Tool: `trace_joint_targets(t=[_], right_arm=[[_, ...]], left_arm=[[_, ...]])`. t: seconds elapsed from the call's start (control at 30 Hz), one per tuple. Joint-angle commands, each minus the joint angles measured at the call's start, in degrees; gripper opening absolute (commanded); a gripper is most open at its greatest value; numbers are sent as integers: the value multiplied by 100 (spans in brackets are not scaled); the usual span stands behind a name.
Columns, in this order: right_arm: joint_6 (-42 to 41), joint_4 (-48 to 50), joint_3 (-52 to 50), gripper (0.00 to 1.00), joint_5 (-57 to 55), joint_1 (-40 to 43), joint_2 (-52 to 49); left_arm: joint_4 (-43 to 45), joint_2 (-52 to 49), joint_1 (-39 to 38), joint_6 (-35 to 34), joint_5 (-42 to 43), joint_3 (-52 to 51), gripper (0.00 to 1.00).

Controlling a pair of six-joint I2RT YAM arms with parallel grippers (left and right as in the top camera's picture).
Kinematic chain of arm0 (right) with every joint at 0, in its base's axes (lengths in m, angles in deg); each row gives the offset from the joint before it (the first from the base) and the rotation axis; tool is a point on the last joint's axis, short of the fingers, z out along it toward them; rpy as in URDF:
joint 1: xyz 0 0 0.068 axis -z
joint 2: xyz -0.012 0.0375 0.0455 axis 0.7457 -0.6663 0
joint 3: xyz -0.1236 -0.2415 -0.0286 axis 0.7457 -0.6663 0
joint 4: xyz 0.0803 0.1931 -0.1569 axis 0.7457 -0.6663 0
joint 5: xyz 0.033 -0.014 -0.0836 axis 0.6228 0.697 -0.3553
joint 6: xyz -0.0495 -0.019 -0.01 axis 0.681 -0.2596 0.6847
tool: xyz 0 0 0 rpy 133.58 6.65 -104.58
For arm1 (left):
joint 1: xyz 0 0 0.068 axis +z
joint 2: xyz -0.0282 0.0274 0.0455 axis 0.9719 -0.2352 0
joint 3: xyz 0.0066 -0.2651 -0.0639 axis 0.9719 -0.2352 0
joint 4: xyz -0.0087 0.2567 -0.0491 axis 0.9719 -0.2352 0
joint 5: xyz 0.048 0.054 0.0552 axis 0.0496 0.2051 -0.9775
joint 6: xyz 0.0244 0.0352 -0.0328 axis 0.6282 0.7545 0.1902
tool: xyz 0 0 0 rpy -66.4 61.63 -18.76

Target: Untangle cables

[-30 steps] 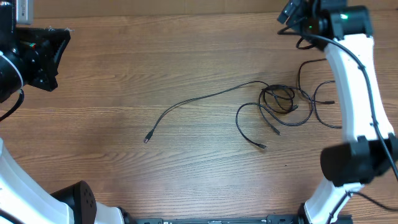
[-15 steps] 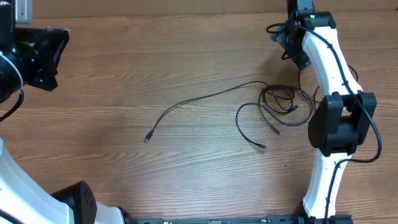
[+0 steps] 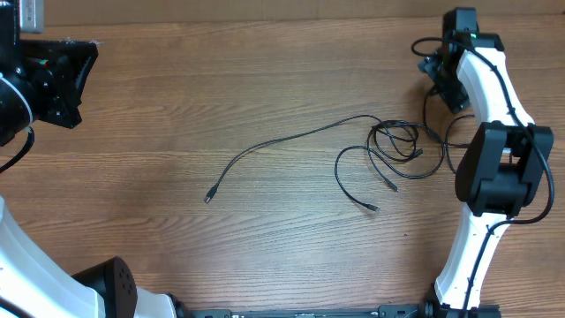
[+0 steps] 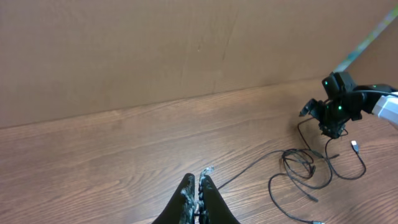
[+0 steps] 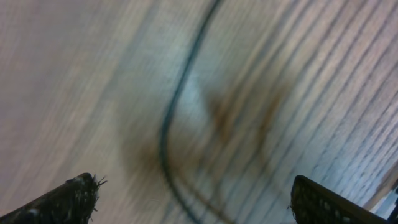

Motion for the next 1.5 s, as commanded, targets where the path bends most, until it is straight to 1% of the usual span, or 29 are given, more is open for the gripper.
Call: trace_joint_targets(t=[0.0,0.17,0.27,0.3,0.57,0.73,0.77,0.8,0.83,0.87,1.0,1.13,1.27,1.47], right_arm=[[-2,155,-293,96,39,-33,-39],[0,586,-568,96,258,-63,-39],[-4,647,-568,90,428,-66,-39],[-7,664,-568,89,433,-66,-39],[-4,669,-688,90,376,-68,-48],[-4,887,-1102,90,380,-70,-48],[-2,949,-1196,88,380,-70,-48],[-2,1021,-1311,68,380,-70,-48],[-2,1067,-1403,13,380,-70,-48],[-2,1069,-1453,4,389,-68,-48],[42,922,-1436,4,564,-70,7],[577,920,-1200,4,1305,-81,350],[922,914,-811,4,2124,-114,977],[1287,551,-50,4,3099,-173,2146]], left_arm=[[9,2,-42,-129,-20,46,5],[9,2,-42,-170,-20,46,5],[9,2,-42,-175,-20,46,5],[9,2,-42,-173,-17,46,5],[9,2,-42,-173,-20,46,5],[9,2,-42,-170,-20,46,5],[9,2,-42,-170,-20,46,5],[9,2,-42,-173,-20,46,5],[9,2,-42,-173,-20,46,5],[9,2,-42,-170,-20,46,5],[9,2,-42,-170,-22,46,6],[9,2,-39,-164,-90,46,6],[9,2,-42,-166,-293,46,6],[9,2,-42,-166,-319,46,6]])
